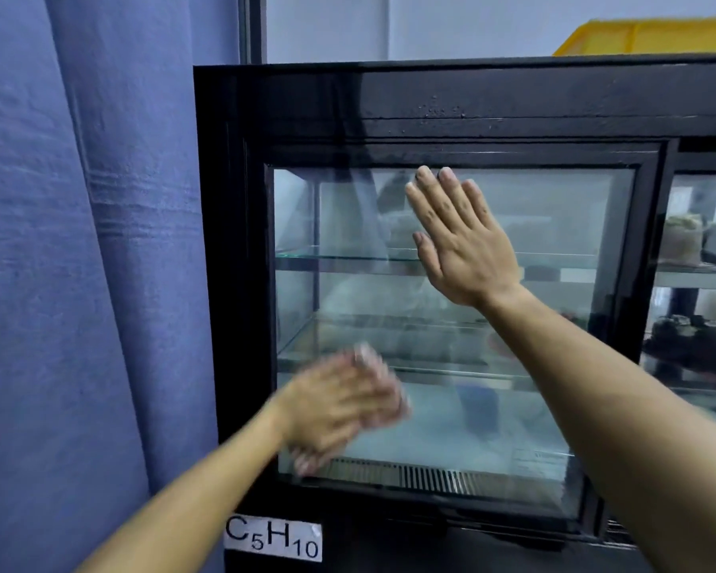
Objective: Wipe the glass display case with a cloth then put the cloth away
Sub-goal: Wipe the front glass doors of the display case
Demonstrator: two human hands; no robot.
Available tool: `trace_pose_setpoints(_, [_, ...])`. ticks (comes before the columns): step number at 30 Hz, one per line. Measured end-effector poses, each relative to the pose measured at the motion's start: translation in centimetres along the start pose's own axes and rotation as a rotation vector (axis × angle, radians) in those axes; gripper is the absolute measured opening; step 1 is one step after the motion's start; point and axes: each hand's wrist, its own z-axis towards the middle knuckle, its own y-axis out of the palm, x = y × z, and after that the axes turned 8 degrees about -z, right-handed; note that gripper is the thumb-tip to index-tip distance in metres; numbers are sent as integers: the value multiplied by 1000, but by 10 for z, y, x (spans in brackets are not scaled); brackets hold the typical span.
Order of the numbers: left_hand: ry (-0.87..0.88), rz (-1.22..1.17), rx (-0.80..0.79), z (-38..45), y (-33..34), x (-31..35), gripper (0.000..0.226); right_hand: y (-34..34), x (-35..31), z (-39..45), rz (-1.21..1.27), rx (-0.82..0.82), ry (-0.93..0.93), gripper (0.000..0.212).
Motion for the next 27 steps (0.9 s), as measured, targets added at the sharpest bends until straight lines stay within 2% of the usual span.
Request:
trace_pose_setpoints(2, [-215, -17, 182, 41, -43, -77, 65, 1, 0, -1, 8, 5, 20, 62])
trace_pose_setpoints(5, [-625, 27, 352, 84, -96, -166, 64, 1, -1, -4, 24, 15, 90, 61])
trace_pose_setpoints(6, [-730, 29, 382, 90, -104, -177, 66, 2, -1, -5, 24, 23, 103, 61])
trace_pose_setpoints(8, [-802, 39, 411, 94, -102, -167, 68, 3, -1, -4, 29, 32, 102, 60])
trace_pose_setpoints(10, [-786, 32, 432, 86, -80, -122, 69, 3, 0, -4, 31, 42, 96, 60])
trace_pose_setpoints(12, [-693, -30, 400, 65, -42, -57, 69, 3, -1, -4, 31, 46, 99, 60])
trace_pose_setpoints(16, [-282, -60, 60, -12, 45, 90, 64, 1, -1, -4, 35, 34, 93, 60])
trace_pose_setpoints(18, [-183, -64, -103, -33, 59, 121, 66, -1, 0, -5, 27, 23, 97, 60])
trace_pose_setpoints(20, [-85, -45, -161, -32, 54, 107, 67, -1, 0, -5, 25, 21, 91, 60])
trace_pose_setpoints(22, [31, -13, -130, -19, 35, 64, 68, -1, 0, -5, 28, 17, 85, 60])
trace_pose_setpoints(23, [31, -8, -98, -7, 18, 33, 67, -1, 0, -5, 29, 19, 85, 60])
trace_pose_setpoints(25, [-118, -5, 47, 26, -21, -35, 63, -1, 0, -5, 34, 17, 92, 61])
trace_pose_setpoints(27, [-386, 19, 196, 62, -61, -97, 62, -1, 1, -5, 42, 18, 89, 61])
